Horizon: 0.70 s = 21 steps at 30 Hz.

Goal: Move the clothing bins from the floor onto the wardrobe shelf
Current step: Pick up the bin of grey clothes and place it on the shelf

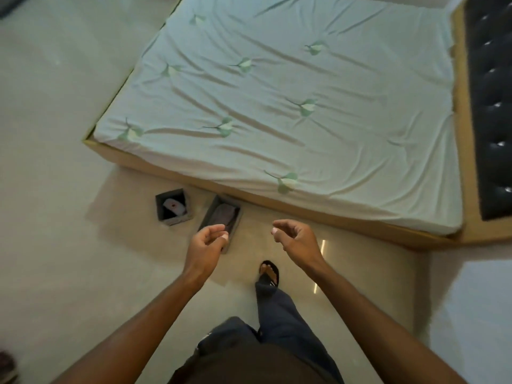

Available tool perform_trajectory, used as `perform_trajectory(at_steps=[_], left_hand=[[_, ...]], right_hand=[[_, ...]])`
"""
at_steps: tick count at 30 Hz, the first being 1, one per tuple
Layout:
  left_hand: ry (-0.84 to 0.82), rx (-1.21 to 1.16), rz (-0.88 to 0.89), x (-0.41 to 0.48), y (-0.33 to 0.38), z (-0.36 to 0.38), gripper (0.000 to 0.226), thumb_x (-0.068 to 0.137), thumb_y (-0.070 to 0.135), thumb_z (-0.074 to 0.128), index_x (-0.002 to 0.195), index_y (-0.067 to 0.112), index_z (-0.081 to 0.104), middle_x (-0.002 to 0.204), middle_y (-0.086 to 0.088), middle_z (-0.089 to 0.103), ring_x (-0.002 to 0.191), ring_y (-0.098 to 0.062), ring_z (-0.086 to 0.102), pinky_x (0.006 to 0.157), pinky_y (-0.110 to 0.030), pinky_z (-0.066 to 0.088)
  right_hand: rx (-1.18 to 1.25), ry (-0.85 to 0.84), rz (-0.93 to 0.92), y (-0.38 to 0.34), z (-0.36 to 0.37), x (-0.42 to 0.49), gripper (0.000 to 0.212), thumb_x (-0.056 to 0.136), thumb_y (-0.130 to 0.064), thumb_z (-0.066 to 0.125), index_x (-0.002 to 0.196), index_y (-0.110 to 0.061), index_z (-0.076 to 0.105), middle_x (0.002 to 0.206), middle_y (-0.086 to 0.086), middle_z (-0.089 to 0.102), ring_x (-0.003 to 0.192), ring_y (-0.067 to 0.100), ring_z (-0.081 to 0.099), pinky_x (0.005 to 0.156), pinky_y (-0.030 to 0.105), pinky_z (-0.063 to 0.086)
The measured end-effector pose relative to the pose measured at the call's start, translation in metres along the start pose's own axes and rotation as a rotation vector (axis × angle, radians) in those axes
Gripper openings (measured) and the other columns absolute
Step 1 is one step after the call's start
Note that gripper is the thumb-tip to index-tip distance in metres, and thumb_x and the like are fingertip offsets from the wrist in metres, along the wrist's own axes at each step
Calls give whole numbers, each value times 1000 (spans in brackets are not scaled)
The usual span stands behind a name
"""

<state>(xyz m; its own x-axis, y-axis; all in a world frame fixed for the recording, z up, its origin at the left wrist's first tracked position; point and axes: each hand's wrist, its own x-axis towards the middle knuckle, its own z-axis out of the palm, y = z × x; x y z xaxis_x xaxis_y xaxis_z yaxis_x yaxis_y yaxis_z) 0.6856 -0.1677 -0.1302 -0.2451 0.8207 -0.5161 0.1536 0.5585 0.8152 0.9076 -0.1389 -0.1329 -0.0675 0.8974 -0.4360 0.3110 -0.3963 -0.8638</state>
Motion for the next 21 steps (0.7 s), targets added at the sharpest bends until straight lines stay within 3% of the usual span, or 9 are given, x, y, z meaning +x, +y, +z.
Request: perform_trajectory(at_steps=[5,9,14,19,21], left_hand=[[88,-8,-118,67,-13,-45,24,90,15,65,114,17,66,104,1,71,100,-14,66,91,-31,53],[67,49,-196,127,-36,-75,22,90,14,64,111,19,65,103,-1,70,99,-21,66,89,-36,55],[-93,241,-256,229,-87,-102,27,91,16,63,118,16,64,107,1,68,103,-15,63,85,-23,48],[-341,508,-258,342,-162,-118,33,87,27,63,119,21,61,101,6,68,94,-12,65,88,-36,55],[-408,621,-245,387,-193,-116,36,86,27,62,121,22,60,108,6,68,96,-14,64,91,-40,54]], right_hand=[[-64,-131,61,-12,64,77,25,90,-24,65,114,-19,68,105,-3,71,95,6,66,86,27,56],[-91,-144,158,-4,113,127,25,89,-24,65,113,-18,69,103,-3,71,94,8,67,90,33,56],[-126,-76,320,39,180,195,22,87,-25,66,108,-20,70,94,-5,71,90,11,67,88,34,56],[-118,28,455,120,248,257,19,87,-24,66,105,-20,71,90,-3,70,87,13,66,86,34,55],[-110,39,516,168,275,277,22,82,-35,65,102,-28,71,91,-9,70,87,11,66,87,36,55]])
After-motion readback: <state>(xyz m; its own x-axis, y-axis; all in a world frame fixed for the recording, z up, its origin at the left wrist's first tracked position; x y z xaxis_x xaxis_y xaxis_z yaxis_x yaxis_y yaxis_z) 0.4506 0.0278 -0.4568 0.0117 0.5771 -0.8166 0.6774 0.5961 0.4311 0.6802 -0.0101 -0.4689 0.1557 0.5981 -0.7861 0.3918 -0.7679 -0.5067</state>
